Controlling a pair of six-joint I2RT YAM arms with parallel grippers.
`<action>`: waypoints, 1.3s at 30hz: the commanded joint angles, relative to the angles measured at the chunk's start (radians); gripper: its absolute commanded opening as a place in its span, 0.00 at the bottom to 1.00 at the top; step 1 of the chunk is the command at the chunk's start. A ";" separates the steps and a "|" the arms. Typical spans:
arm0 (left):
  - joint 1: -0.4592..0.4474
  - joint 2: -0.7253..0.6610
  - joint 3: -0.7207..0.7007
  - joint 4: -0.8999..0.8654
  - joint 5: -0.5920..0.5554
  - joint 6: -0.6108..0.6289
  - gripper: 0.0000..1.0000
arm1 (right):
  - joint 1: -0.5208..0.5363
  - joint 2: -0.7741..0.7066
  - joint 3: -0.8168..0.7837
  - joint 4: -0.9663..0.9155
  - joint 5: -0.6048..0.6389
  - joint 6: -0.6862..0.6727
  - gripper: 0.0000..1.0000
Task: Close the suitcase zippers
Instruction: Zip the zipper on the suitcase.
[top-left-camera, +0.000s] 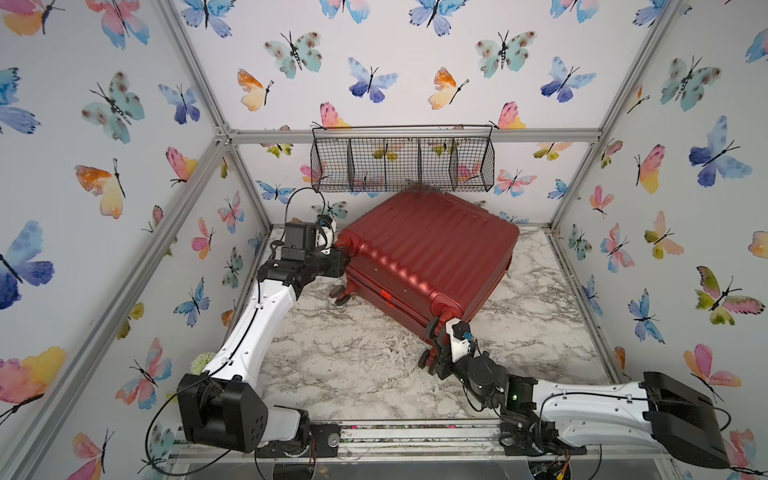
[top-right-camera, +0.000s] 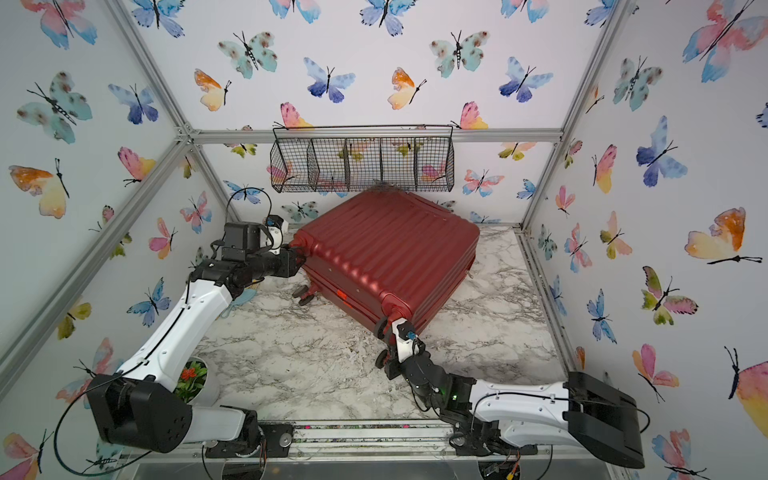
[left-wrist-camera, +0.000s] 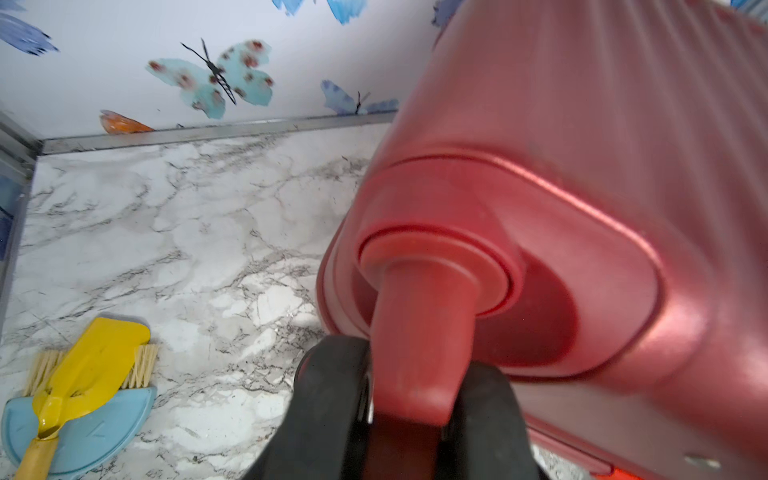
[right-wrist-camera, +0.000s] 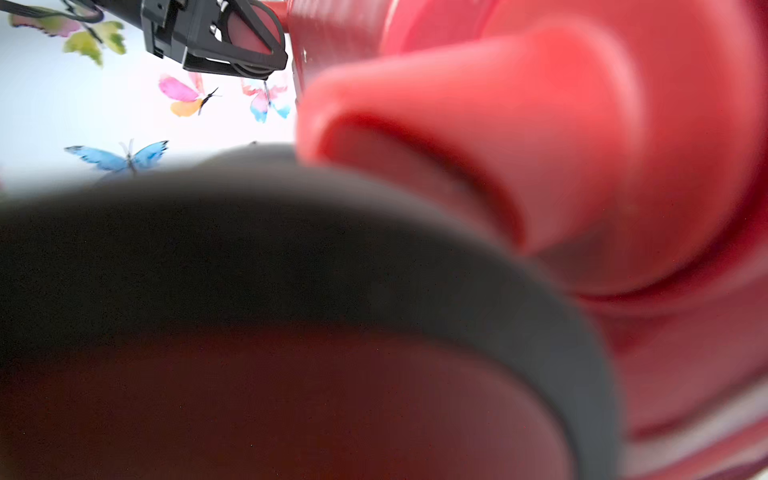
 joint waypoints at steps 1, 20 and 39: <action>-0.198 -0.071 -0.024 0.058 0.219 -0.172 0.00 | 0.074 0.146 0.169 0.325 -0.128 -0.149 0.03; -0.155 0.103 -0.075 0.197 0.314 -0.159 0.00 | 0.196 0.628 0.255 0.629 0.351 -0.530 0.03; -0.465 -0.095 -0.118 0.130 0.179 -0.356 0.00 | 0.061 0.745 0.500 0.628 -0.048 -0.253 0.03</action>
